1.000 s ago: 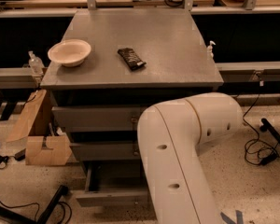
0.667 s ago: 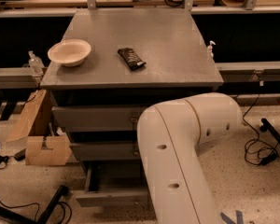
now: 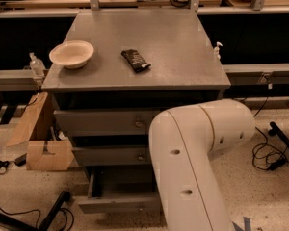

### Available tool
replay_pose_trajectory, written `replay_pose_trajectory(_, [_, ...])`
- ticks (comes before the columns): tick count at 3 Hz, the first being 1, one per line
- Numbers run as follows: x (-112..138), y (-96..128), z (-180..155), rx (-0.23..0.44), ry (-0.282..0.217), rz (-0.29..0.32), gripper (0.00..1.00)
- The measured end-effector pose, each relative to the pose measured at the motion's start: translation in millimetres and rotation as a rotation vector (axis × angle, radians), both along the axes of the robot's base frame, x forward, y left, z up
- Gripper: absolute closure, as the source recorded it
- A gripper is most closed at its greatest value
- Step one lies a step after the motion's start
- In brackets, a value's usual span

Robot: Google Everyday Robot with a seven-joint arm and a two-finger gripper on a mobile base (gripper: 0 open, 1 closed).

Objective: Open bottom drawer

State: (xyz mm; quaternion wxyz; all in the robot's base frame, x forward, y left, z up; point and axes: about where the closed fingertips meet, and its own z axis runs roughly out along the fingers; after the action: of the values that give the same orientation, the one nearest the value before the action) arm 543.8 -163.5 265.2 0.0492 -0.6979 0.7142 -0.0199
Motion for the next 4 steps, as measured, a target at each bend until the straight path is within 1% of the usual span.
replay_pose_trajectory(1, [-8.1, 15.5, -53.0, 0.113, 0.011, 0.056, 1.0])
replay_pose_trajectory(2, [-10.0, 20.7, -60.9, 0.162, 0.009, 0.061, 1.0])
replay_pose_trajectory(3, [-8.7, 22.9, -61.6, 0.16, 0.011, 0.066, 1.0])
replay_pose_trajectory(4, [-2.8, 22.9, -56.2, 0.154, 0.0, 0.072, 1.0])
